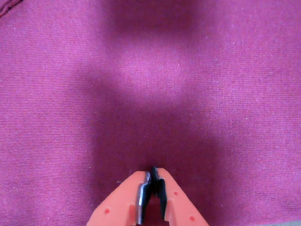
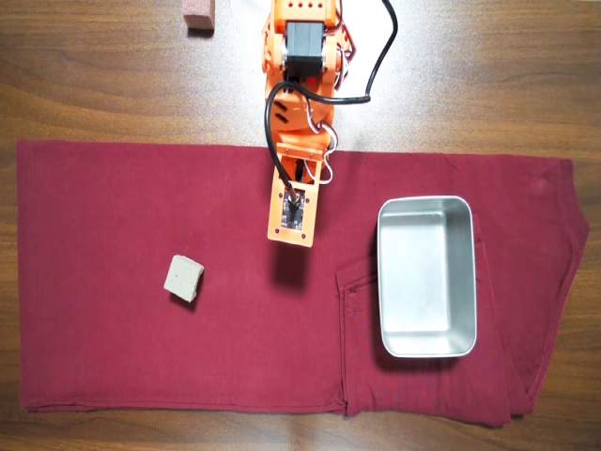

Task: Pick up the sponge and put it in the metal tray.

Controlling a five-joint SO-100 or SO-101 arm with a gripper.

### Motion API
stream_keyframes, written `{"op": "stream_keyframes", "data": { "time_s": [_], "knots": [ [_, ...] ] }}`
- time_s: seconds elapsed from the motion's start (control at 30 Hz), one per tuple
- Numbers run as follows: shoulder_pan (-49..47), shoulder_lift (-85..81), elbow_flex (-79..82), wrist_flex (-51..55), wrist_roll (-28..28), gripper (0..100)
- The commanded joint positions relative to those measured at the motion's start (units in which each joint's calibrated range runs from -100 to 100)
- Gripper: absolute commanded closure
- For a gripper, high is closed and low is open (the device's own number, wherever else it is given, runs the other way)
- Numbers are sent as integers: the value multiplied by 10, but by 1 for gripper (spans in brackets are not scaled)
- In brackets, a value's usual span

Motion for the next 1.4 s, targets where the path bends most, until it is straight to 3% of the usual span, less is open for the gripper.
{"op": "stream_keyframes", "data": {
  "time_s": [0.0, 1.17, 1.37],
  "knots": [
    [-4, 4, 5, 10, 0, 98],
    [5, 4, 5, 10, 1, 98],
    [-74, 4, 5, 10, 0, 98]
  ]
}}
